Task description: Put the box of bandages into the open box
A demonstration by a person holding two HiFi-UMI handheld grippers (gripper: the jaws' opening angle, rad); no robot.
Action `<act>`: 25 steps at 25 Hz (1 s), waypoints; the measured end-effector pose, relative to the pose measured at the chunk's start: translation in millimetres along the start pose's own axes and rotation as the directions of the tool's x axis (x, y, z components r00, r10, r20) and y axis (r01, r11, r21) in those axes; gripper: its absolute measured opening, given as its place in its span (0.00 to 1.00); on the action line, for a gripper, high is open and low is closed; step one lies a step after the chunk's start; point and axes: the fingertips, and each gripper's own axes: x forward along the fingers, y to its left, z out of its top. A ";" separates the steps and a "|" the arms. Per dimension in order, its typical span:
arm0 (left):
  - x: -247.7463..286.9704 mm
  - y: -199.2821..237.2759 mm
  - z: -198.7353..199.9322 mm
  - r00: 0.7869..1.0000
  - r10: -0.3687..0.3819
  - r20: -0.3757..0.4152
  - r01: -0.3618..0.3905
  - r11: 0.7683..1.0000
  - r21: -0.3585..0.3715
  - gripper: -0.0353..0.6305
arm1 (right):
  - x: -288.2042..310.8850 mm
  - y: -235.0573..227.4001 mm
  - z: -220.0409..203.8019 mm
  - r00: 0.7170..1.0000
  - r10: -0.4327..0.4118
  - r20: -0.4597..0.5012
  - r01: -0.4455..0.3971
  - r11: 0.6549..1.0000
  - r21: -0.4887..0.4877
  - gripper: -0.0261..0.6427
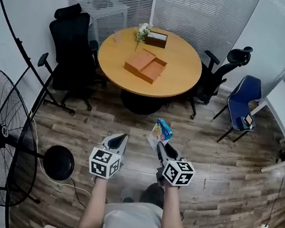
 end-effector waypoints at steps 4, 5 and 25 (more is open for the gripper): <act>2.6 2.5 -3.7 1.000 0.000 -0.008 0.000 1.000 -0.001 0.07 | -5.9 -8.8 1.9 1.000 -0.017 -0.009 0.017 1.000 -0.012 0.17; 4.0 4.0 -4.1 1.000 0.001 -0.010 -0.001 1.000 -0.002 0.07 | -5.8 -10.9 1.5 1.000 -0.023 -0.014 0.023 1.000 -0.018 0.17; 118.4 65.0 53.8 0.998 0.064 -0.029 -0.061 0.994 0.086 0.07 | 76.4 -87.2 74.2 0.990 -0.136 0.024 0.138 0.982 -0.132 0.17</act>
